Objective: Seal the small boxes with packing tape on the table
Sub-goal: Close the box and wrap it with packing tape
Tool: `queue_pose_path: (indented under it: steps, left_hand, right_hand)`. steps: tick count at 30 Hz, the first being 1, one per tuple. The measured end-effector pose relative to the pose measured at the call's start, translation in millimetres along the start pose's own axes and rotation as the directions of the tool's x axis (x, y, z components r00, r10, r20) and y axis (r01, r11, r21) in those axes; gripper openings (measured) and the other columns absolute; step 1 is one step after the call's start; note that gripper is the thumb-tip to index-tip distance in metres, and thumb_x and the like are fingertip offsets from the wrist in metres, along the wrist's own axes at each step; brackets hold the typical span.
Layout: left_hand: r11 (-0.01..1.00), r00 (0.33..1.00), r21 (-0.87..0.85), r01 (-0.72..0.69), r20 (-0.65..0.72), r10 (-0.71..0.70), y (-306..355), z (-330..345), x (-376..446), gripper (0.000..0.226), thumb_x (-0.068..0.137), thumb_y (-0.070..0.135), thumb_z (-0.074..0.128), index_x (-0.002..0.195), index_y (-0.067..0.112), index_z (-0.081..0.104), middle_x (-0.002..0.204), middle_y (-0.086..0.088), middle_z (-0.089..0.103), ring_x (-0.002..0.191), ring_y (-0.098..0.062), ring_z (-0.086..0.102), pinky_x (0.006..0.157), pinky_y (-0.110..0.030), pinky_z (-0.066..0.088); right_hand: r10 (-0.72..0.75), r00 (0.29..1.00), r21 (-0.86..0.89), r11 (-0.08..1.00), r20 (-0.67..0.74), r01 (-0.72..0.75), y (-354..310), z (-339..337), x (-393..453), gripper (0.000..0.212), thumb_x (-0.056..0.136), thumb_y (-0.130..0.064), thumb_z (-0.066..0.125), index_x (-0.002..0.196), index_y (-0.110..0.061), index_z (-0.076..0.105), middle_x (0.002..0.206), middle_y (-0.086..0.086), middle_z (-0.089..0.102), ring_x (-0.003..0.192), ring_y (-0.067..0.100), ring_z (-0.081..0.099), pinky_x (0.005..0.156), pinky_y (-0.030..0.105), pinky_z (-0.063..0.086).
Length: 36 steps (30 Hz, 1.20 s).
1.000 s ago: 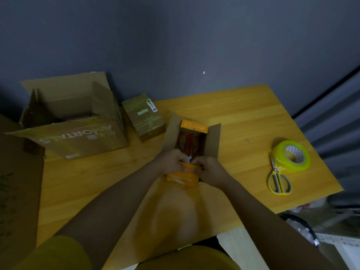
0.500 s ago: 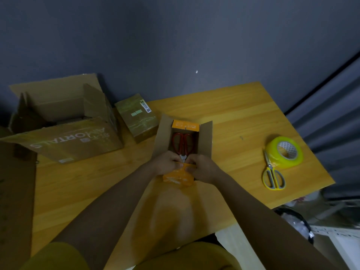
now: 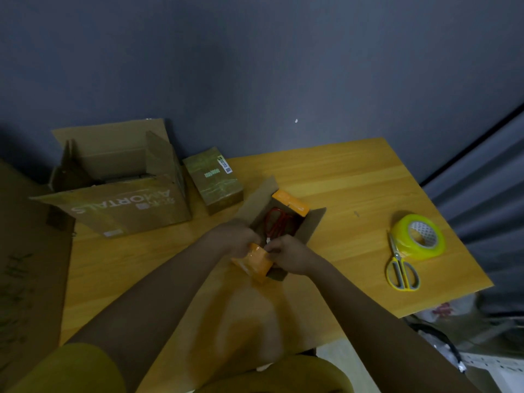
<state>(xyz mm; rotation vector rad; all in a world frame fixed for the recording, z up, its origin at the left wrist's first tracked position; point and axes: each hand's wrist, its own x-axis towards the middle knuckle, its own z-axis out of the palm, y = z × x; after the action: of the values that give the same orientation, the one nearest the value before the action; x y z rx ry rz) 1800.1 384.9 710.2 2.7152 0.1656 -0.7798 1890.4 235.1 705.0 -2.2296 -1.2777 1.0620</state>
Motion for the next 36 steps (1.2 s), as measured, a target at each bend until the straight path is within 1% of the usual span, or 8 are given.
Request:
queue_pose_path:
  steps: [5, 8, 12, 18, 22, 26, 31, 36]
  left_hand:
    - [0.949, 0.990, 0.292, 0.120, -0.101, -0.095, 9, -3, 1, 0.039, 0.088, 0.013, 0.049, 0.125, 0.025, 0.057, 0.129, -0.007, 0.045, 0.132, -0.028, 0.026, 0.106, -0.040, 0.023]
    - [0.963, 0.972, 0.216, 0.162, -0.204, -0.118, 20, -7, 1, 0.033, 0.088, 0.011, 0.049, 0.119, 0.021, 0.053, 0.127, -0.006, 0.045, 0.131, -0.028, 0.028, 0.105, -0.040, 0.021]
    - [0.983, 0.928, 0.119, 0.139, -0.363, -0.087, 45, -13, 5, 0.028, 0.090, 0.014, 0.048, 0.116, 0.021, 0.054, 0.120, -0.002, 0.049, 0.123, -0.023, 0.037, 0.105, -0.038, 0.021]
    - [0.998, 0.884, -0.067, 0.015, -0.465, -0.045, 97, -29, 38, 0.032, 0.097, 0.009, 0.039, 0.125, 0.020, 0.050, 0.123, -0.002, 0.050, 0.111, -0.025, 0.048, 0.085, -0.036, 0.042]
    - [0.991, 0.875, -0.125, -0.044, -0.484, -0.023, 142, -43, 82, 0.035, 0.098, 0.007, 0.037, 0.129, 0.019, 0.049, 0.130, -0.002, 0.049, 0.121, -0.023, 0.045, 0.092, -0.037, 0.043]
    - [0.983, 0.905, -0.173, -0.057, -0.424, -0.022, 190, -47, 141, 0.034, 0.100, 0.009, 0.034, 0.130, 0.017, 0.050, 0.130, -0.005, 0.051, 0.119, -0.025, 0.048, 0.090, -0.040, 0.046]
    - [0.971, 0.964, -0.229, 0.071, -0.235, -0.126, 238, -29, 216, 0.035, 0.101, 0.013, 0.034, 0.134, 0.015, 0.046, 0.132, -0.010, 0.050, 0.119, -0.030, 0.049, 0.092, -0.045, 0.047]
    - [0.923, 0.980, -0.340, 0.182, -0.020, -0.200, 268, 7, 264, 0.039, 0.104, 0.025, 0.034, 0.140, 0.011, 0.039, 0.136, -0.014, 0.047, 0.119, -0.034, 0.048, 0.094, -0.045, 0.044]
  right_hand:
    - [-0.113, 0.986, -0.116, 0.988, -0.124, 0.098, -3, 0, -8, 0.018, 0.095, -0.013, 0.056, 0.103, -0.009, 0.072, 0.099, 0.004, 0.070, 0.091, 0.019, 0.062, 0.067, 0.026, 0.042]
    - [-0.171, 0.942, -0.134, 0.981, -0.288, 0.137, 8, -3, -17, 0.017, 0.095, -0.014, 0.055, 0.098, -0.008, 0.070, 0.095, 0.004, 0.068, 0.089, 0.019, 0.061, 0.061, 0.019, 0.041]
    - [-0.194, 0.874, -0.106, 0.981, -0.446, 0.163, 33, -15, -33, 0.016, 0.094, -0.012, 0.058, 0.103, -0.007, 0.070, 0.100, 0.007, 0.067, 0.092, 0.018, 0.060, 0.075, 0.027, 0.047]
    - [-0.054, 0.829, 0.050, 0.994, -0.557, 0.098, 91, -39, -54, 0.014, 0.093, -0.013, 0.061, 0.100, -0.008, 0.071, 0.097, 0.006, 0.069, 0.087, 0.016, 0.062, 0.075, 0.026, 0.050]
    - [0.099, 0.807, 0.200, 0.979, -0.583, 0.024, 151, -59, -62, 0.009, 0.088, -0.008, 0.065, 0.092, -0.008, 0.073, 0.089, 0.004, 0.071, 0.079, 0.015, 0.064, 0.074, 0.026, 0.050]
    - [0.166, 0.843, 0.242, 0.969, -0.511, -0.044, 223, -83, -76, 0.012, 0.091, -0.011, 0.062, 0.097, -0.009, 0.072, 0.093, 0.003, 0.070, 0.080, 0.013, 0.063, 0.074, 0.026, 0.049]
    - [0.210, 0.841, 0.125, 0.977, -0.498, -0.170, 303, -124, -98, 0.020, 0.094, -0.013, 0.058, 0.109, -0.006, 0.069, 0.110, 0.012, 0.066, 0.101, 0.028, 0.061, 0.080, 0.033, 0.047]
    - [0.217, 0.839, -0.052, 0.959, -0.499, -0.279, 360, -139, -108, 0.032, 0.076, -0.019, 0.055, 0.103, -0.006, 0.065, 0.104, 0.019, 0.058, 0.096, 0.042, 0.056, 0.072, 0.047, 0.047]
